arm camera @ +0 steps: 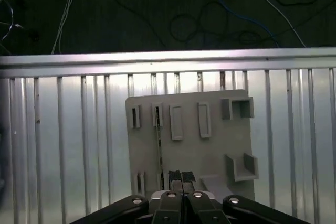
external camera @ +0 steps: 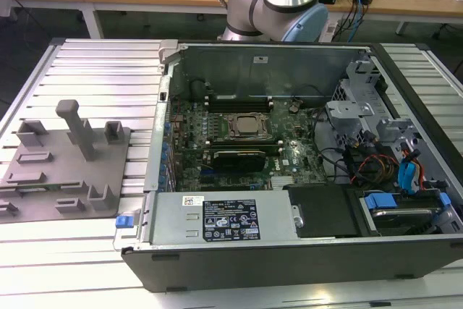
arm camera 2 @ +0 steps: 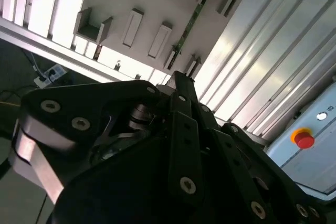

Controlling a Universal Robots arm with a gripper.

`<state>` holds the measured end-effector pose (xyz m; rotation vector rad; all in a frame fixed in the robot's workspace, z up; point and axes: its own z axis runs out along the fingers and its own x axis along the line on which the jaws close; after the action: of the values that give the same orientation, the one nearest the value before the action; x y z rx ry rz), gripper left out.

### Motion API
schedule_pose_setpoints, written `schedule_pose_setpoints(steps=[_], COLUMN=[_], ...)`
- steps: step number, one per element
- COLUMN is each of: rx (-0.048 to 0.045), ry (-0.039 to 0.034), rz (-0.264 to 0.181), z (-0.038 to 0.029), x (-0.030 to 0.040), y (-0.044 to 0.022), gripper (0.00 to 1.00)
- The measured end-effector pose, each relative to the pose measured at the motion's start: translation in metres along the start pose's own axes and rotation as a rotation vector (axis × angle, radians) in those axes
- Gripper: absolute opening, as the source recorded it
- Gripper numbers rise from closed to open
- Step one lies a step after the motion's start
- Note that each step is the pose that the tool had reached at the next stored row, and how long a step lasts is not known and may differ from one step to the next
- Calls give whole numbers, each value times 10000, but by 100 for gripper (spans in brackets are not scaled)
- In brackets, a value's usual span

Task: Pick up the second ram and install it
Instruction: 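Pick up the second ram and move it above second insertion slot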

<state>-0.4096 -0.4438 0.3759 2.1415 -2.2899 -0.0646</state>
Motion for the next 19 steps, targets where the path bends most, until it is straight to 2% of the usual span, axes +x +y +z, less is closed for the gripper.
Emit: schedule_pose_setpoints(steps=[3, 8, 11, 15, 19], rx=[8, 8, 9, 10, 8], ry=[-9, -9, -9, -10, -9], rz=[329, 336, 340, 341, 341], z=[1, 1, 1, 8, 68], x=[0, 0, 0, 1, 2], y=[0, 0, 0, 0, -2], gripper=[11, 11, 30, 30, 30])
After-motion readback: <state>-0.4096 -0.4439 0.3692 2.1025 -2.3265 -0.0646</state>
